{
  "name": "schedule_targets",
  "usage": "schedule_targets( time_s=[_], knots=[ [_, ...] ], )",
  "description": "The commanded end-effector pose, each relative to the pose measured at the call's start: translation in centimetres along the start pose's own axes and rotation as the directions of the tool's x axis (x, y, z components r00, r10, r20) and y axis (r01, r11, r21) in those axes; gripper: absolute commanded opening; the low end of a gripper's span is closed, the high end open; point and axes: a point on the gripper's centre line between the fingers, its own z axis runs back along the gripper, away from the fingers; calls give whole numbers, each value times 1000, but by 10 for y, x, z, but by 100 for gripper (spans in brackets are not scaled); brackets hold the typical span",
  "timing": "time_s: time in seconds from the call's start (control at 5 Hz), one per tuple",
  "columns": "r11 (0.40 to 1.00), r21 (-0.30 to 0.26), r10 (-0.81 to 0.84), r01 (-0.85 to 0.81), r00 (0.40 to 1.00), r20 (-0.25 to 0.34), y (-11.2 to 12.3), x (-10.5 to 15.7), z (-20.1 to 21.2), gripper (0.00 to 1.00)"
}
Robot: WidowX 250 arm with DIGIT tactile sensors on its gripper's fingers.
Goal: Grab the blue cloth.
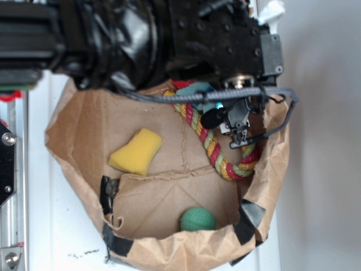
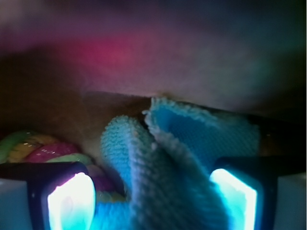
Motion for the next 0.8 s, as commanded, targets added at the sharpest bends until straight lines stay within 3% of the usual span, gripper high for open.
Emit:
schedule_targets(
  time_s=[0.0, 0.2, 0.6],
  knots=[
    [999, 11, -42, 42, 999, 25, -5, 0, 1, 100],
    [1000, 1, -31, 31, 999, 21, -4, 0, 1, 0],
    [999, -25, -20, 20, 1000, -1, 2, 2, 4, 0]
  ],
)
